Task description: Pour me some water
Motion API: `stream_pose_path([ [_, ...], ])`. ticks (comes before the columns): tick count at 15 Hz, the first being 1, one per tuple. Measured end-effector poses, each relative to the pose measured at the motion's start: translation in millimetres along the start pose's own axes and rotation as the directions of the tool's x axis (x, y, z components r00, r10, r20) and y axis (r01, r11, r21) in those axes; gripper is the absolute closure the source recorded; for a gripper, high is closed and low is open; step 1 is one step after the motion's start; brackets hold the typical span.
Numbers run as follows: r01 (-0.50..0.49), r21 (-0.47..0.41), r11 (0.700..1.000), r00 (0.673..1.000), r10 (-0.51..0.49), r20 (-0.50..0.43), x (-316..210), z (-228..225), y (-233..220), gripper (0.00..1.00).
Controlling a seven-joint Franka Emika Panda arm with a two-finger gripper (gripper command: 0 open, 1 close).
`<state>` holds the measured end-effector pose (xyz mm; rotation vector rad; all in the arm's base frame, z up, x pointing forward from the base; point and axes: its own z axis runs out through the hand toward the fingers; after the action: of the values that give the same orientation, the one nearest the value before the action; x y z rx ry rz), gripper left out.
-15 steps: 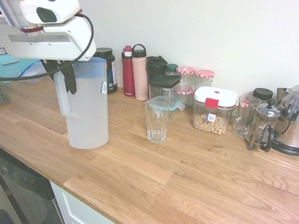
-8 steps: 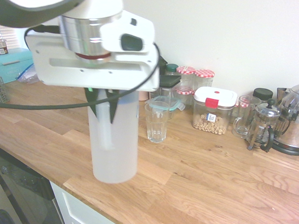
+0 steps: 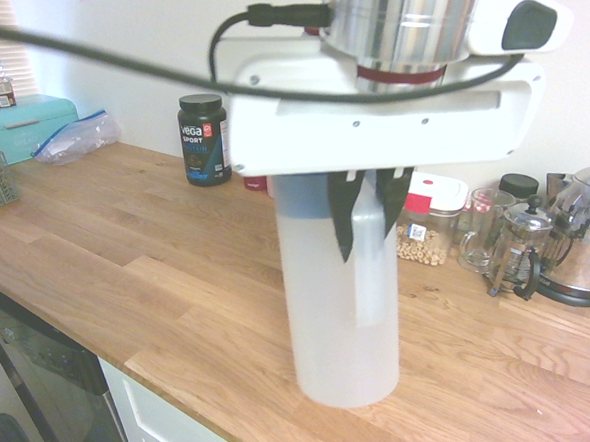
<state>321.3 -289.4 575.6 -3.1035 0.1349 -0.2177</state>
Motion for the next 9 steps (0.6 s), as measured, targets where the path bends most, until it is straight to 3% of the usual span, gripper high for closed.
stream_pose_path([
  [5, 0.129, -0.171, 0.977, 0.99, -0.116, 0.084, 86.1, 28.2, -67.5, 1.0],
  [9, 0.177, -0.334, 0.926, 0.983, -0.152, 0.099, 114.1, 30.6, -133.2, 1.0],
])
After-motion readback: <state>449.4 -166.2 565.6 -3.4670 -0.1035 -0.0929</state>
